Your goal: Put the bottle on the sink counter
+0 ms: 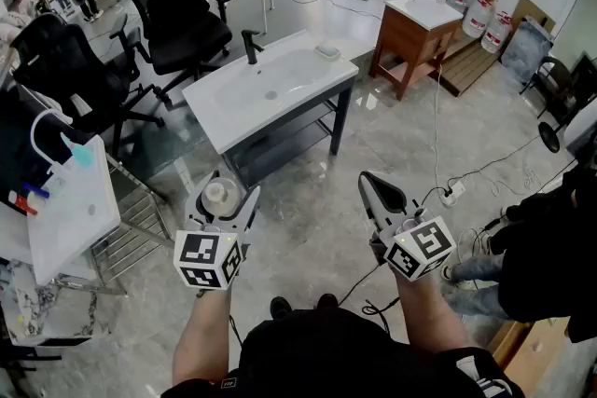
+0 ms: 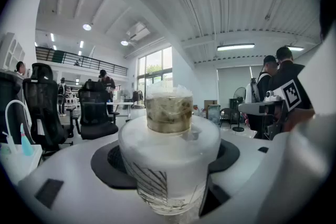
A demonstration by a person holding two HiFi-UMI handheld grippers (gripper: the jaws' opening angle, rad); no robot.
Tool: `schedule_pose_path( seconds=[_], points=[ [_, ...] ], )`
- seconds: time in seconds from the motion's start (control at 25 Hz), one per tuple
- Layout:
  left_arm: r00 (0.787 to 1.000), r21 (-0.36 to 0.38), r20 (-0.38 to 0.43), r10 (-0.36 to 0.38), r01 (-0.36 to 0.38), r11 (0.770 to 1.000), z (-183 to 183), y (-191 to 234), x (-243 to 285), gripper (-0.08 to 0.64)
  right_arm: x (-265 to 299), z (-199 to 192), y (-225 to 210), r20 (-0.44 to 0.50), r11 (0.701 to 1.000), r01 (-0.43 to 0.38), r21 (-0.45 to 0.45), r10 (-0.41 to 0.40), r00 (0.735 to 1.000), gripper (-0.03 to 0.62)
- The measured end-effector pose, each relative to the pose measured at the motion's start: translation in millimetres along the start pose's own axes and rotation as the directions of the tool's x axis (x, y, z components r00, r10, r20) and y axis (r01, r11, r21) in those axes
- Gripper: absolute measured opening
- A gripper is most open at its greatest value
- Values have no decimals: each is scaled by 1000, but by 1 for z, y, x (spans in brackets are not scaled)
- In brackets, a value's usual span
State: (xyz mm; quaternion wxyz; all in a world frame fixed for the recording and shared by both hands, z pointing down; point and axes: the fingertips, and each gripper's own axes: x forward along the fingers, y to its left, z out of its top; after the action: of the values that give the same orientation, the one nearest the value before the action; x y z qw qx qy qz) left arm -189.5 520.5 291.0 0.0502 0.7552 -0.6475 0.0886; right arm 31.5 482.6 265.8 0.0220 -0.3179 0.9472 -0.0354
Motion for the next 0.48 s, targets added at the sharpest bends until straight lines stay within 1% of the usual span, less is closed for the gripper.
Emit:
schedule_pose_path(
  seconds=[0.24, 0.4, 0.48],
  points=[
    [1000, 4, 2, -6, 6, 1000, 3, -25, 6, 348, -20, 0, -13, 4, 1000, -4, 13, 4, 1000, 12],
    [1000, 5, 6, -15, 15, 1000, 7, -46, 9, 349, -42, -2, -32, 9, 998, 39, 48, -40, 999, 14],
    [1000, 7, 14, -17, 17, 1000, 10, -56, 11, 350, -51, -3, -40, 19, 996, 45, 73, -46, 999, 14]
  ],
)
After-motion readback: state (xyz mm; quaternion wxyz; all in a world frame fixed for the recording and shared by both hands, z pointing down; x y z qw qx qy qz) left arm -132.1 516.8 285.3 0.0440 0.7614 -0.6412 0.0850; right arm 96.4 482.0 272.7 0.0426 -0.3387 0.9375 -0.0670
